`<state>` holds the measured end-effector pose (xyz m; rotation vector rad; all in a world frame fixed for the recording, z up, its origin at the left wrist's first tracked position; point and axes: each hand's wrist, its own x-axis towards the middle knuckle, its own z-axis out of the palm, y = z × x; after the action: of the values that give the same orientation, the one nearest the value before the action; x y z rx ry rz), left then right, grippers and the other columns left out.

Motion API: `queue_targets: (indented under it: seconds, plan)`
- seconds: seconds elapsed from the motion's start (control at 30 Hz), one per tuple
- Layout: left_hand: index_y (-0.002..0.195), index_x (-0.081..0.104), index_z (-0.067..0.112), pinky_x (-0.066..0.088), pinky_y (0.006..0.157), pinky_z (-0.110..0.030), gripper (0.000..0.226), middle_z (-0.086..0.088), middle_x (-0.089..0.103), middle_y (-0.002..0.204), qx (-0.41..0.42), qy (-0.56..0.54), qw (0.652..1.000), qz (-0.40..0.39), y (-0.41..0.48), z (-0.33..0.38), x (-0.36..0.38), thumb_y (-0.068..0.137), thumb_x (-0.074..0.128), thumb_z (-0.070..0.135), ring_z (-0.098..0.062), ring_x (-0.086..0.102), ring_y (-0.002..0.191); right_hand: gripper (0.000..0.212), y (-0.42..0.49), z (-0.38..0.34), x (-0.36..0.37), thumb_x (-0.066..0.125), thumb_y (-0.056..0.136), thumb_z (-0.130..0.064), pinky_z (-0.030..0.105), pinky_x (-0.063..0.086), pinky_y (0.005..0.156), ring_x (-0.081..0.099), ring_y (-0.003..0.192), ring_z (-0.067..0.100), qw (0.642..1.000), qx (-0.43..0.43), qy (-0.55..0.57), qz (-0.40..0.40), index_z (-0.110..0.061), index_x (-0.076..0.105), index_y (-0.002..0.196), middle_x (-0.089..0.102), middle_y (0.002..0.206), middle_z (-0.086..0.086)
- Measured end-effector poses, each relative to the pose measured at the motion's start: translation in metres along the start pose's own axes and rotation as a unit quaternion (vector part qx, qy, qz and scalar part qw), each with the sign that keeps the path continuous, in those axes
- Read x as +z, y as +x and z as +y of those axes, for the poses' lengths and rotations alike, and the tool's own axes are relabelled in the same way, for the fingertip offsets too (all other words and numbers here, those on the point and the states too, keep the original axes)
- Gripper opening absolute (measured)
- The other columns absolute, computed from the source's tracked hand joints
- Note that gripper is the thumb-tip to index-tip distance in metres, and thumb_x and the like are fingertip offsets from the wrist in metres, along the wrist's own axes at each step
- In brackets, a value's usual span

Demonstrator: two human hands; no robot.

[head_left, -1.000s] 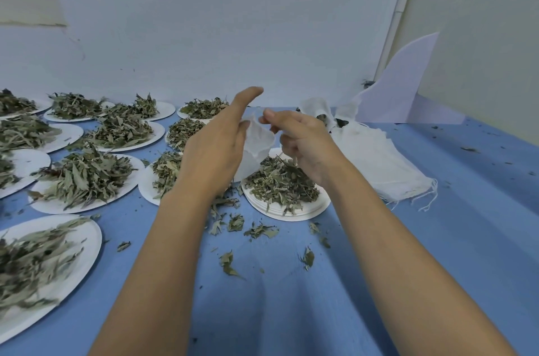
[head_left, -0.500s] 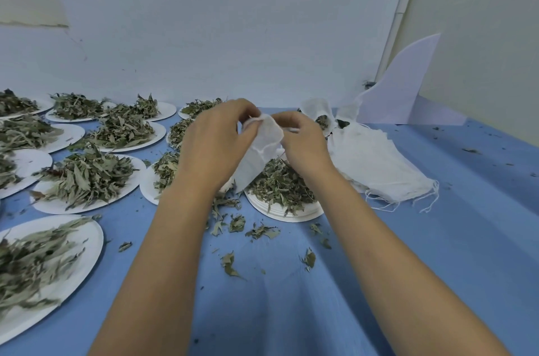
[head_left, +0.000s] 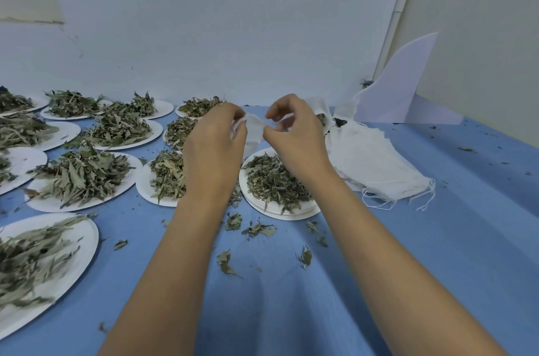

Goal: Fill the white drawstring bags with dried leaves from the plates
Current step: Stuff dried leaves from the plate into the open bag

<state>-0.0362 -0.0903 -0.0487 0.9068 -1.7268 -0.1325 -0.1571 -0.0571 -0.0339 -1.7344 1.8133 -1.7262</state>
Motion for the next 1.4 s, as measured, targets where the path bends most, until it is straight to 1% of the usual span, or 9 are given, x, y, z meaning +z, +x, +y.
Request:
queue_targets:
  seconds: [0.13, 0.4, 0.57, 0.7, 0.77, 0.87, 1.03, 1.23, 1.4]
  plan:
    - [0.112, 0.064, 0.009, 0.034, 0.066, -0.021, 0.021, -0.005, 0.067, 0.102, 0.006, -0.006, 1.0, -0.014, -0.006, -0.002, 0.004, 0.094, 0.053, 0.01, -0.013, 0.05, 0.076, 0.015, -0.004, 0.004, 0.005, 0.06, 0.084, -0.014, 0.026, 0.039, 0.079, 0.048, 0.104, 0.013, 0.973, -0.093, -0.209, -0.003, -0.023, 0.071, 0.086, 0.055, 0.111, -0.004]
    - [0.118, 0.067, 0.009, 0.052, 0.082, -0.035, 0.026, -0.01, 0.07, 0.106, 0.006, -0.039, 0.998, -0.054, -0.01, -0.004, 0.007, 0.094, 0.058, 0.012, -0.024, 0.066, 0.093, 0.04, -0.003, 0.01, -0.004, 0.071, 0.082, -0.027, 0.023, 0.034, 0.099, 0.045, 0.125, 0.009, 0.977, -0.027, -0.192, -0.092, -0.024, 0.065, 0.121, 0.054, 0.136, -0.008]
    - [0.115, 0.069, 0.012, 0.053, 0.084, -0.034, 0.025, -0.007, 0.072, 0.103, -0.052, -0.054, 0.995, -0.062, -0.011, -0.006, 0.009, 0.094, 0.059, 0.019, -0.018, 0.065, 0.09, 0.01, -0.004, 0.017, -0.025, 0.071, 0.082, -0.02, 0.01, 0.04, 0.065, 0.055, 0.075, -0.011, 0.997, 0.067, -0.025, -0.034, -0.025, 0.072, 0.09, 0.066, 0.102, -0.01]
    - [0.112, 0.071, 0.014, 0.054, 0.078, -0.036, 0.023, -0.005, 0.073, 0.097, -0.061, -0.049, 0.996, -0.042, -0.012, -0.003, 0.01, 0.094, 0.06, 0.023, -0.02, 0.066, 0.085, 0.055, 0.002, 0.02, -0.048, 0.076, 0.072, -0.05, 0.022, 0.043, 0.079, 0.054, 0.104, 0.009, 0.952, 0.125, -0.208, -0.188, -0.028, 0.061, 0.12, 0.056, 0.125, 0.001]
    - [0.11, 0.072, 0.017, 0.055, 0.072, -0.04, 0.023, -0.005, 0.074, 0.092, -0.059, -0.031, 0.997, -0.031, -0.012, -0.001, 0.01, 0.094, 0.06, 0.026, -0.023, 0.066, 0.083, 0.081, 0.001, 0.019, -0.051, 0.073, 0.066, -0.064, 0.038, 0.039, 0.103, 0.036, 0.132, 0.023, 0.902, 0.153, -0.298, -0.274, -0.036, 0.045, 0.137, 0.034, 0.144, 0.006]
    - [0.109, 0.072, 0.02, 0.054, 0.068, -0.04, 0.022, -0.004, 0.074, 0.09, -0.054, -0.009, 0.998, -0.026, -0.013, 0.0, 0.01, 0.094, 0.059, 0.028, -0.023, 0.066, 0.082, 0.092, -0.005, 0.024, -0.041, 0.071, 0.066, -0.065, 0.048, 0.025, 0.111, 0.013, 0.14, 0.03, 0.862, 0.133, -0.35, -0.34, -0.042, 0.028, 0.145, 0.019, 0.148, 0.006]
    - [0.109, 0.072, 0.024, 0.052, 0.066, -0.036, 0.022, -0.001, 0.073, 0.09, -0.063, -0.008, 0.998, -0.019, -0.009, -0.002, 0.011, 0.094, 0.058, 0.032, -0.021, 0.066, 0.083, 0.086, -0.008, 0.043, -0.032, 0.071, 0.074, -0.056, 0.047, 0.019, 0.113, 0.005, 0.143, 0.025, 0.891, 0.074, -0.32, -0.314, -0.043, 0.025, 0.146, 0.011, 0.158, 0.0]
    - [0.109, 0.072, 0.025, 0.053, 0.068, -0.04, 0.022, -0.002, 0.073, 0.09, -0.077, -0.016, 0.997, -0.023, -0.007, -0.003, 0.011, 0.094, 0.057, 0.03, -0.023, 0.065, 0.083, 0.069, -0.007, 0.055, -0.029, 0.066, 0.086, -0.042, 0.039, 0.024, 0.114, 0.021, 0.144, 0.022, 0.909, 0.06, -0.286, -0.296, -0.034, 0.034, 0.146, 0.016, 0.159, 0.004]
    - [0.109, 0.072, 0.022, 0.053, 0.07, -0.039, 0.022, -0.003, 0.073, 0.091, -0.08, -0.032, 0.996, -0.021, -0.006, -0.004, 0.01, 0.094, 0.057, 0.027, -0.023, 0.066, 0.083, 0.069, -0.001, 0.047, -0.034, 0.065, 0.079, -0.056, 0.043, 0.03, 0.111, 0.025, 0.141, 0.02, 0.929, 0.073, -0.252, -0.26, -0.038, 0.04, 0.141, 0.032, 0.151, 0.0]
